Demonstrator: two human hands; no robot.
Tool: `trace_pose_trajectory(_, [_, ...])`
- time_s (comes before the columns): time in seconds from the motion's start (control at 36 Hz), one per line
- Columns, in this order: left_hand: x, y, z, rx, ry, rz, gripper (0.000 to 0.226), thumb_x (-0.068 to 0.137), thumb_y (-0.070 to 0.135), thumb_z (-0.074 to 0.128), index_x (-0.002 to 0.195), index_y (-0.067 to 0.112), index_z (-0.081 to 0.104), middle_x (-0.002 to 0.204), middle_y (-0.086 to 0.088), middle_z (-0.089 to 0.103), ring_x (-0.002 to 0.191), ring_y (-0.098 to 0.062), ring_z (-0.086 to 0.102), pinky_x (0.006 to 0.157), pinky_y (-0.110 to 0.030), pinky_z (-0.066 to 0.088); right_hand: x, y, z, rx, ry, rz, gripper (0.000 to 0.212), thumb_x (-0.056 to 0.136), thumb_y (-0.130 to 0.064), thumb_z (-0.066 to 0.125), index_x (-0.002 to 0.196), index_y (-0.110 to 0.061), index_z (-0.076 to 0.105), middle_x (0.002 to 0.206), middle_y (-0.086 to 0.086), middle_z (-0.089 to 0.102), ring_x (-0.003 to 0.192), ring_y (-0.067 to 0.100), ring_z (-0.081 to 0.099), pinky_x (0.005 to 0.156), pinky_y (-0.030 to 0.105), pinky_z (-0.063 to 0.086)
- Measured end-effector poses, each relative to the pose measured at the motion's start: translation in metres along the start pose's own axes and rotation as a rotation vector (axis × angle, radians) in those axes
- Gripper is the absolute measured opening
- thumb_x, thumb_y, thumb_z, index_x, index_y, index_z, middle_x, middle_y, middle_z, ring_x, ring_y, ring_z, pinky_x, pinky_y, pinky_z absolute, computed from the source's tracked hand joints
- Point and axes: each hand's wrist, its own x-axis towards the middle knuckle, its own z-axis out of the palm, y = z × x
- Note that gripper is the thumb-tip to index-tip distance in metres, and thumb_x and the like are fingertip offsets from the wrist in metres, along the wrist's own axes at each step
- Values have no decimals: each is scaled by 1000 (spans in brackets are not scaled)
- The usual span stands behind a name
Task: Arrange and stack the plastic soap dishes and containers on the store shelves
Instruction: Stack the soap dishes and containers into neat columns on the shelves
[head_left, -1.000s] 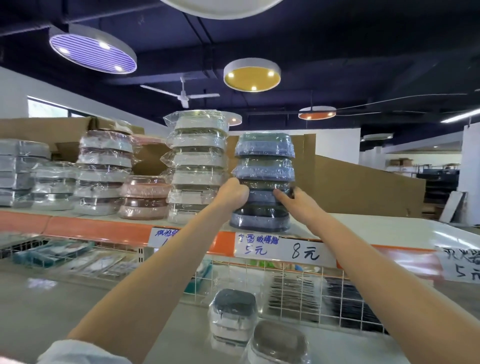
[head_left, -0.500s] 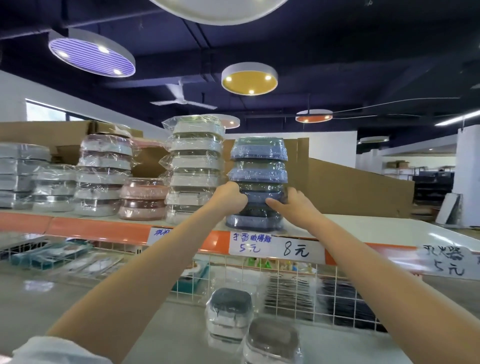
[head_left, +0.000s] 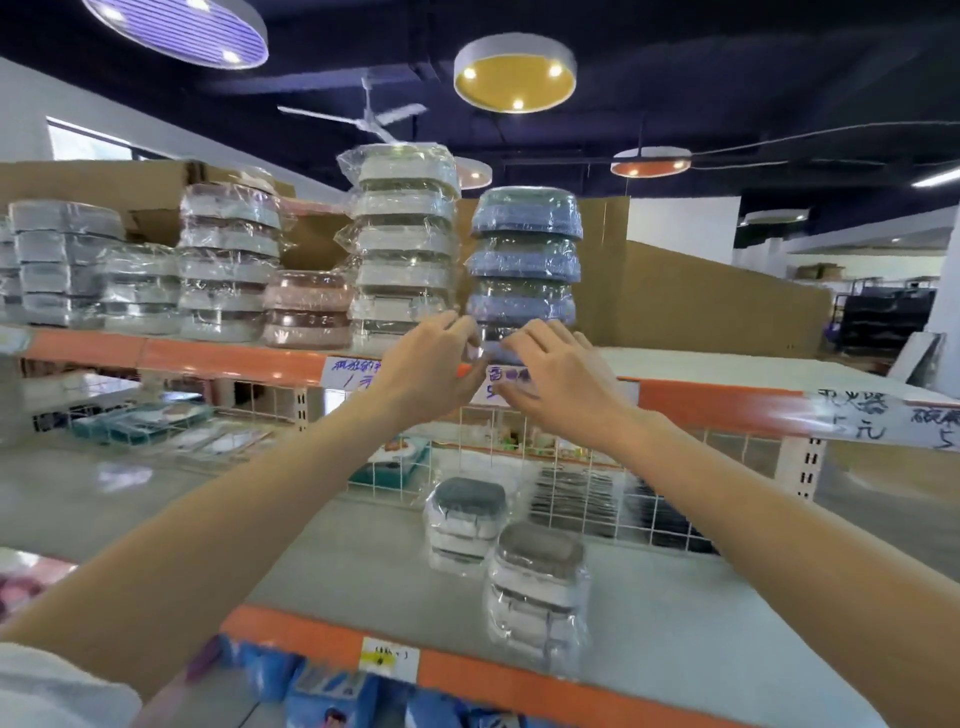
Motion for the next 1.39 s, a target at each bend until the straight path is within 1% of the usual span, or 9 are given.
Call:
trace_pose_trajectory(0.14, [-64, -10, 3, -62, -62, 76, 29, 83, 33, 43, 87, 10, 60, 80, -2, 59, 68, -20, 54, 59, -30, 48, -39, -35, 19, 79, -34, -172, 37, 78, -29, 74, 102, -4, 63, 98, 10, 65, 90, 28, 62, 76, 36, 53])
trace_pose_trajectory(0.25, [-108, -22, 22, -8, -224, 87, 25, 80, 29, 52, 91, 9, 62, 85, -6, 63, 75, -25, 61, 60, -34, 53, -71, -46, 52, 88, -192, -209, 38, 82, -38, 53, 102, -8, 62, 99, 8, 65, 91, 26, 64, 71, 35, 55])
trace_pose_trajectory(0.33, [-128, -32, 41, 25, -353, 65, 31, 80, 29, 55, 99, 7, 64, 93, -9, 64, 83, -30, 63, 66, -35, 51, -89, -50, 75, 135, -372, -119, 41, 83, -33, 66, 114, -7, 61, 108, 9, 62, 102, 27, 60, 79, 37, 53])
trace_pose_trajectory(0.44, [-134, -39, 65, 59, -439, 1, 38, 90, 31, 54, 122, 10, 57, 119, -8, 59, 106, -27, 58, 84, -36, 46, -100, -48, 105, 128, -561, -7, 53, 96, -42, 49, 138, -10, 44, 141, 6, 42, 135, 22, 33, 108, 39, 33])
trace_pose_trajectory(0.67, [-128, -72, 105, 31, -607, -58, 46, 95, 36, 47, 137, 15, 42, 136, -4, 46, 122, -23, 47, 98, -34, 41, -73, -56, 152, 207, -721, 207, 57, 94, -46, 50, 137, -10, 42, 141, 4, 40, 131, 22, 36, 104, 38, 34])
trace_pose_trajectory(0.83, [-131, -117, 123, -26, -643, -16, 46, 94, 34, 49, 135, 13, 46, 129, -5, 52, 114, -23, 53, 94, -34, 45, -47, -59, 201, 166, -828, 278, 65, 93, -47, 52, 139, -3, 37, 146, 13, 37, 134, 26, 34, 107, 34, 32])
trace_pose_trajectory(0.94, [-135, -145, 132, -85, -637, 8, 45, 94, 33, 50, 134, 13, 49, 128, -3, 56, 112, -21, 56, 94, -33, 45, -28, -53, 223, 103, -986, 361, 86, 93, -51, 50, 150, 0, 10, 159, 13, 8, 146, 29, 10, 116, 34, 13])
trace_pose_trajectory(1.08, [-138, -175, 141, -129, -618, 16, 44, 95, 34, 50, 134, 13, 50, 127, -1, 57, 114, -17, 55, 95, -27, 42, -16, -42, 250, 94, -1100, 481, 109, 85, -52, 62, 149, -4, -12, 158, 14, -17, 146, 31, -7, 119, 43, 8])
trace_pose_trajectory(1.39, [-143, -226, 159, -207, -649, -92, 40, 93, 32, 54, 130, 16, 53, 120, 2, 60, 107, -14, 57, 82, -18, 37, -9, -26, 275, 92, -1231, 607, 121, 78, -53, 70, 149, -10, -18, 158, 11, -18, 147, 30, -7, 119, 47, 7])
